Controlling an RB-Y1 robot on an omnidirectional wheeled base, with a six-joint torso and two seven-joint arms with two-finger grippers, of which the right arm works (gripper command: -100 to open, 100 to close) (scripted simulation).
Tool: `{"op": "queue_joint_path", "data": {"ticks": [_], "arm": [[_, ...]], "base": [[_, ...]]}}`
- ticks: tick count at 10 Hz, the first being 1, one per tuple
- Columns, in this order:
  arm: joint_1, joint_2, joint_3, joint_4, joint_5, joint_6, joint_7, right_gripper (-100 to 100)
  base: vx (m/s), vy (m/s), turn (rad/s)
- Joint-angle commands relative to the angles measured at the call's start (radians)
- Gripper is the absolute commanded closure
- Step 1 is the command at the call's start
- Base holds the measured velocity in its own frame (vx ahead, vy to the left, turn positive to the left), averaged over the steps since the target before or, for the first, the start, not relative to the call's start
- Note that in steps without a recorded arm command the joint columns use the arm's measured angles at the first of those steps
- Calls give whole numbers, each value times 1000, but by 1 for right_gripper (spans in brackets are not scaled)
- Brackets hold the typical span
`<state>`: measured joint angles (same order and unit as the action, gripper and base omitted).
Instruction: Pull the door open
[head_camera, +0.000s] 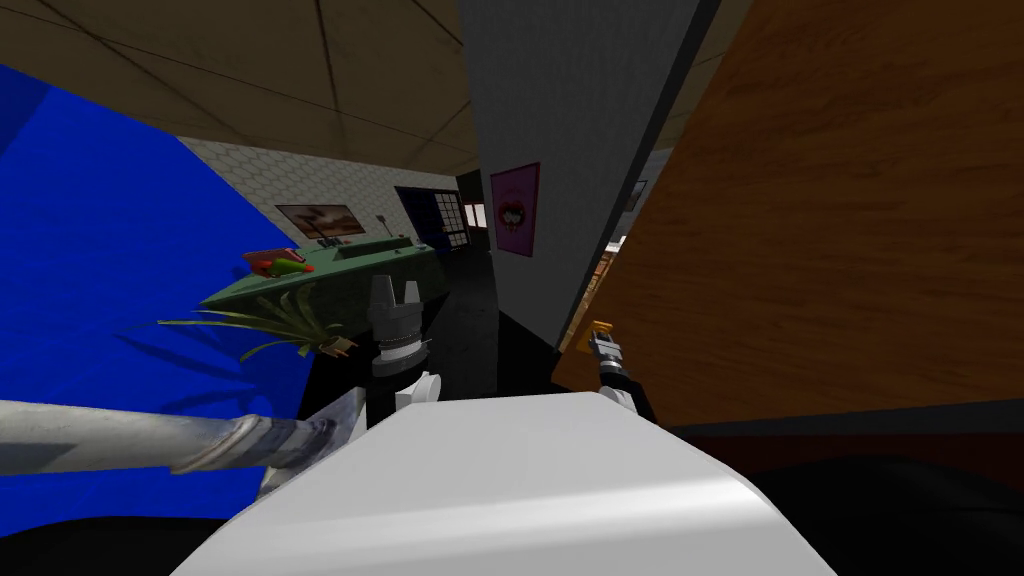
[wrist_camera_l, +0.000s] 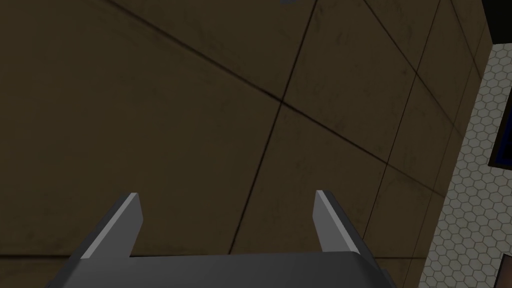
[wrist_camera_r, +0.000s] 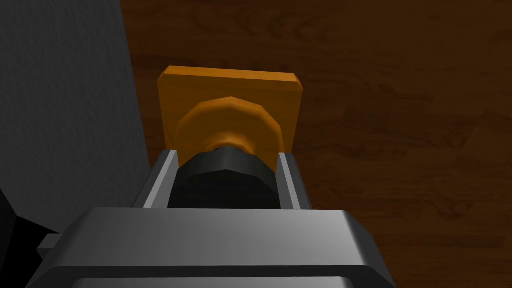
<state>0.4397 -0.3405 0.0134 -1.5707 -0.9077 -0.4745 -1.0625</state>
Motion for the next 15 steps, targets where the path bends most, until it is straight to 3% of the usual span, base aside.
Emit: {"op": "queue_joint_path", "data": {"ticks": [1,3,4,5,13,15], "arm": [[-1,-17,17,-6,0,-2,-19,100],[1,-36,33,-7,0,-5,-38,100],[2,-30,28,-5,-1,-1,-31,100],[7,-46,45,-5,3,-6,-48,100],[20,-122,100,-9,18,-41,-118,100],[22,-123,100,-8,18,-37,-118,100]], "base": [[-257,-20,133],[-250,-44,136],[-100,-15,41],[-160,2,161],[-241,-16,128],[-154,-26,67]]}}
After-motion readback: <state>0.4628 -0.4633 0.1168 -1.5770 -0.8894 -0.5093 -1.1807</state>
